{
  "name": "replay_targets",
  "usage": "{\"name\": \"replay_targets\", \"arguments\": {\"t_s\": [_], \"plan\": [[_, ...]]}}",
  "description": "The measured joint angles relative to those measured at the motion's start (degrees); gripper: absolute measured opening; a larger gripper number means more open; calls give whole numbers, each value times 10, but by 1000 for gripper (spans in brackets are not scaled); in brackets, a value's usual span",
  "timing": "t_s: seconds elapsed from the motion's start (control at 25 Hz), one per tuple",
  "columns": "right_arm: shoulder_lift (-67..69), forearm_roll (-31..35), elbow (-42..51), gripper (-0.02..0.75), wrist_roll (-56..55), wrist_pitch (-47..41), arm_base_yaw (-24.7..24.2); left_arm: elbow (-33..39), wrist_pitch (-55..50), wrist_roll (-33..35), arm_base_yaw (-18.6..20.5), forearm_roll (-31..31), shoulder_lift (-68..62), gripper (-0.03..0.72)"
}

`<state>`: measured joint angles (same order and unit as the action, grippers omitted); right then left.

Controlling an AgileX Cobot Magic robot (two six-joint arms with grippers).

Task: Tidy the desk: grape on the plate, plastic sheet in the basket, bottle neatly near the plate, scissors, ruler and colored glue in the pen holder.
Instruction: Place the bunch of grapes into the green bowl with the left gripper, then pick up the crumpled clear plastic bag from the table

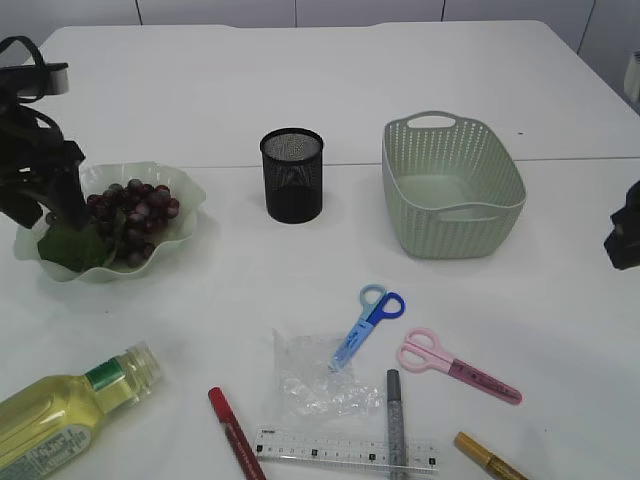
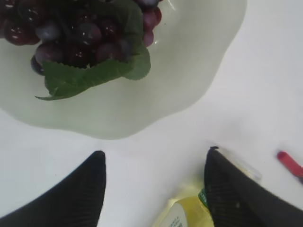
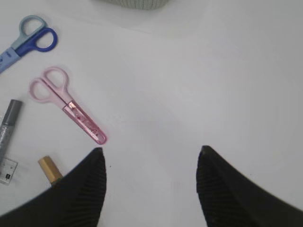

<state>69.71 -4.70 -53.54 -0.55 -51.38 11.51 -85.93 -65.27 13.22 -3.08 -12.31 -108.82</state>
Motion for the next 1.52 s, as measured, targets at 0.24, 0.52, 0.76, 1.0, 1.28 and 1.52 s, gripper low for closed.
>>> {"name": "replay_targets", "arguments": {"t_s": [0.24,0.52,0.76,1.0,1.28,1.52], "plan": [[0,-12,-28,445,0,-23,54,29,3,-10,0,0,63,476],[37,0,-101,445,0,-59,108,149,35,-17,0,1,164,476],[111,11,-150,445,5,-63,157,212,37,-24,0,-11,265,461],[218,82,-210,445,63,-63,182,233,39,-24,0,-14,346,460],[339,160,-296,446,133,-86,206,274,66,-24,0,-15,394,459],[396,186,-321,568,151,-89,233,304,78,-24,0,-15,399,459]]}}
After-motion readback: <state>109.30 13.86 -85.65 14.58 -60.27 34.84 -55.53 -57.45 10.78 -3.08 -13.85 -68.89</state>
